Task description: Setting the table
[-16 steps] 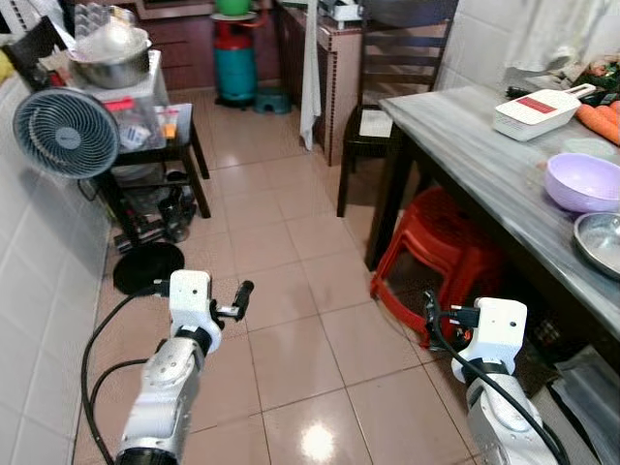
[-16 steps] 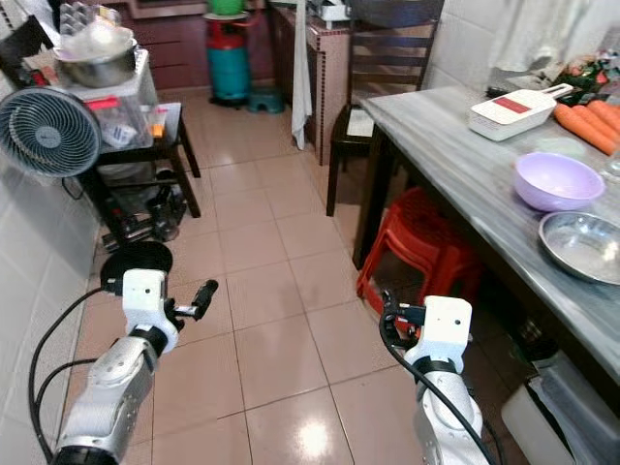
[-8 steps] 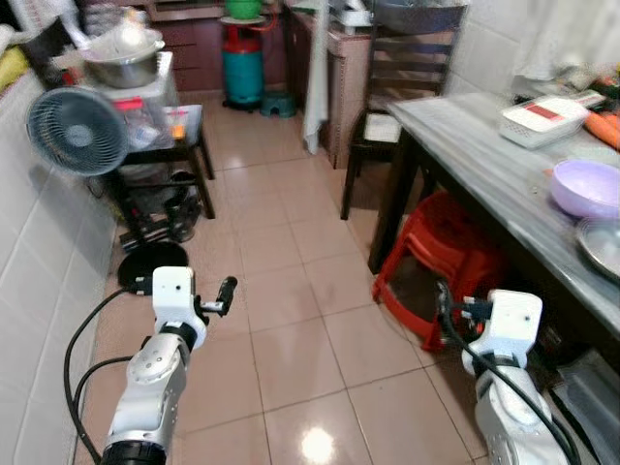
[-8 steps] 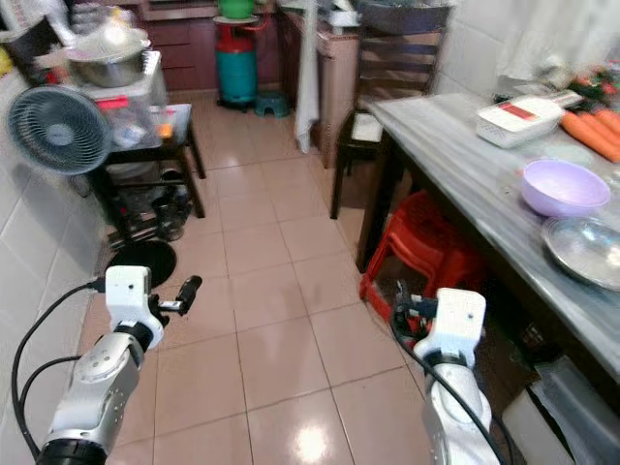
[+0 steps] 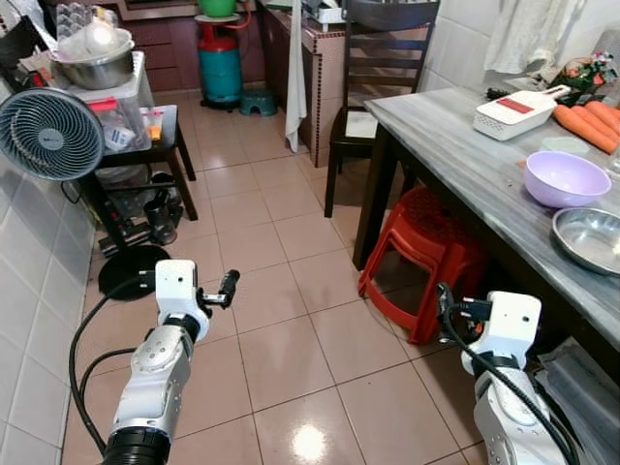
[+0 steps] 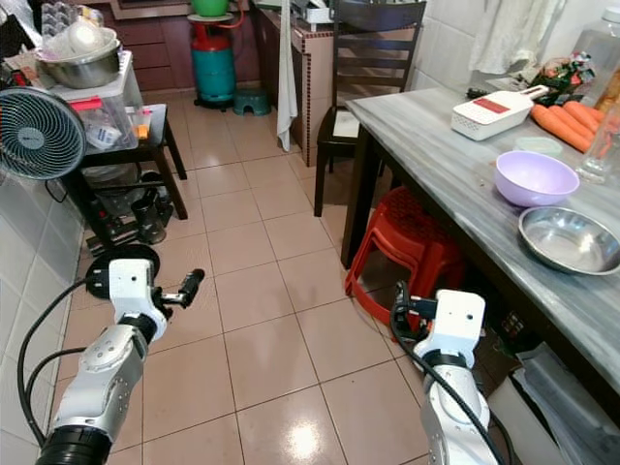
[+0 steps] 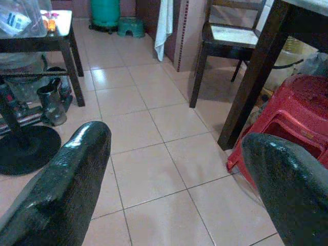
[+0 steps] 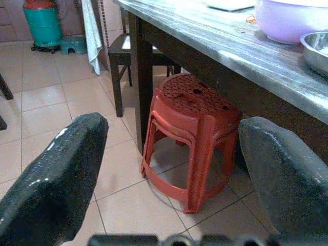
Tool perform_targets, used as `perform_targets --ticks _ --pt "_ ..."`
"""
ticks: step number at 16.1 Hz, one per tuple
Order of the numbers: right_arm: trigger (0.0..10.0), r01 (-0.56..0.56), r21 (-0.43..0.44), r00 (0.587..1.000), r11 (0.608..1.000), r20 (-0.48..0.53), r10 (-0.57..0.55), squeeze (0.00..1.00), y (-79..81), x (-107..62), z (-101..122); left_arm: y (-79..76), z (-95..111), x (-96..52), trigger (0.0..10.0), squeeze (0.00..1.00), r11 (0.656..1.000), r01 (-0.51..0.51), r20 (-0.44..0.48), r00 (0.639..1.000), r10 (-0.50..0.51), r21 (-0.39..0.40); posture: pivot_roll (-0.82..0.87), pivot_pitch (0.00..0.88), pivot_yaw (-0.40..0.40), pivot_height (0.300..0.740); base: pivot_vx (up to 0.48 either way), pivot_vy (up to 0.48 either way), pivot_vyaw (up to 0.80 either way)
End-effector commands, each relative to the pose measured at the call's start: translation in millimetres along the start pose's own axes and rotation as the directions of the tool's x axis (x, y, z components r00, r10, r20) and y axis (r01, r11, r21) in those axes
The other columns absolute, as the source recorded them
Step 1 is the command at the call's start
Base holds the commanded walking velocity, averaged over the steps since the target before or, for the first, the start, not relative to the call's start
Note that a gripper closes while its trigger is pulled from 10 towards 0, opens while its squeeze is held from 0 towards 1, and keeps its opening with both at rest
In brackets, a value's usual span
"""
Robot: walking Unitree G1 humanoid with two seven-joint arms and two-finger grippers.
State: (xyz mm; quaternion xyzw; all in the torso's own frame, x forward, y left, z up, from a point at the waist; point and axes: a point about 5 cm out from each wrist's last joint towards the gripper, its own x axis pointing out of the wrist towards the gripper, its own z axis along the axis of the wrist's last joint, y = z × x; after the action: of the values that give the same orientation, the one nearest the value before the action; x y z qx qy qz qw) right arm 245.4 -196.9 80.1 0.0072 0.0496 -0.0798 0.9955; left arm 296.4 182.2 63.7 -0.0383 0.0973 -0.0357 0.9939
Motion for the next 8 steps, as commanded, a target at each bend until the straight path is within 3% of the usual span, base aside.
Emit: perform_targets --ticks 1,4,8 --pt "10.0 -0.002 -0.003 1.0 1.0 0.0 0.002 0.0 -0.9 -0.9 -0.1 -0.6 3.8 3.6 10.0 0.0 1.0 0.0 0.009 1.0 0.0 0.002 -0.04 0.0 0.025 0.74 0.0 0.0 -0.8" --pt "10.0 0.006 -0.008 1.0 1.0 0.003 -0.006 0.0 -3.0 -0.6 1.2 -3.0 3.6 5.7 10.0 0.0 1.0 0.013 0.01 1.0 -0.013 -0.019 -0.05 0.0 0.027 0.74 0.0 0.0 -0.8" --pt "10.0 0.011 -0.007 1.0 1.0 0.004 -0.011 0.0 -2.6 -2.4 0.8 -4.1 2.3 6.6 10.0 0.0 1.0 0.02 0.005 1.0 -0.019 -0.018 -0.05 0.0 0.031 0.74 0.0 0.293 -0.8"
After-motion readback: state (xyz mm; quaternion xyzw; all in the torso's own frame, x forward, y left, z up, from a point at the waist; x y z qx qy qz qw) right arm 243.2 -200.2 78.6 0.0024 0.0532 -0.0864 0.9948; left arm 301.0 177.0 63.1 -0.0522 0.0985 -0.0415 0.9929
